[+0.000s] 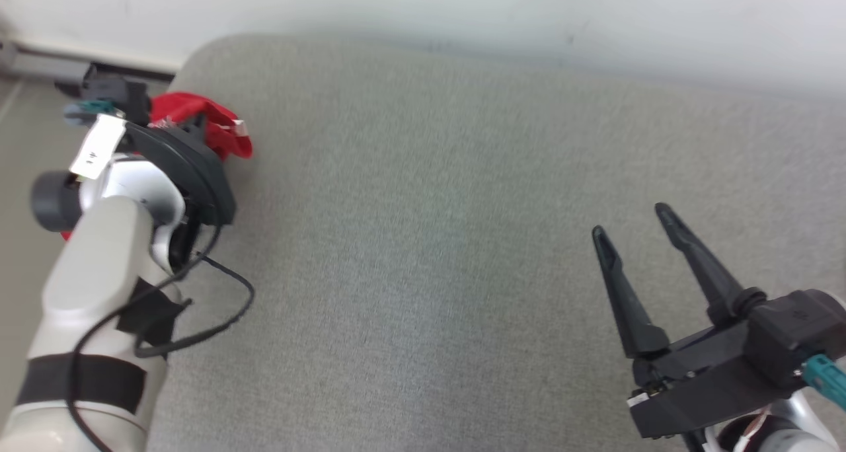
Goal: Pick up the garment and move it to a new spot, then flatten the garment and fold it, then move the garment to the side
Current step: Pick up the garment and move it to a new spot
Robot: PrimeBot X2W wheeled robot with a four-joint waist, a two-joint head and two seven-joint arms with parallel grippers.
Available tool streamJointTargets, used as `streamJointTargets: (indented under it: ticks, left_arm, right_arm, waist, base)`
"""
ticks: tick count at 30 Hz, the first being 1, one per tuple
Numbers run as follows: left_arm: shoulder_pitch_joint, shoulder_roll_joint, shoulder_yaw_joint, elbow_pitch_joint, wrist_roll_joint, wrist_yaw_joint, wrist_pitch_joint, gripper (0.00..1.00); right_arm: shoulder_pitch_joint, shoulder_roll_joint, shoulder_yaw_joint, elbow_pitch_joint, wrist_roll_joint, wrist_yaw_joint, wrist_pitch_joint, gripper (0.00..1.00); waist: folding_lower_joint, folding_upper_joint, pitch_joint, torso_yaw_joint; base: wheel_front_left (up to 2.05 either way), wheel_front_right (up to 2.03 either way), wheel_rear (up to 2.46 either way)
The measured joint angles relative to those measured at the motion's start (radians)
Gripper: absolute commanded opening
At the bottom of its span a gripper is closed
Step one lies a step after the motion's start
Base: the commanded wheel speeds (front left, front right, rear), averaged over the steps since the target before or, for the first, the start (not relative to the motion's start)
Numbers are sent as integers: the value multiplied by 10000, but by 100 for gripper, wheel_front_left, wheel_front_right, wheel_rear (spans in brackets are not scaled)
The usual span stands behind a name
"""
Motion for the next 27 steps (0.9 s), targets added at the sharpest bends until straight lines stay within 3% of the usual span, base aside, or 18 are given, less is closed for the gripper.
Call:
streamJointTargets:
  ticks: [9, 22, 27]
  left_arm:
    - [537, -903, -499, 90, -2, -345, -244, 0]
    - [1560, -1045, -1496, -395, -357, -533, -328, 0]
    - [1765, -974, -3145, -1887, -1590, -591, -253, 0]
  right_arm:
    - [-30, 384, 397, 876, 213, 2, -560, 100]
    - [894, 658, 924, 759, 194, -90, -788, 100]
    - [1074, 654, 1106, 506, 123, -115, -817, 100]
  waist:
    - [0, 0, -1281, -405]
    - [1, 1, -2598, -1979]
    - [1, 1, -2834, -2766]
  base:
    - [0, 0, 0]
    - [0, 0, 0]
    - [0, 0, 0]
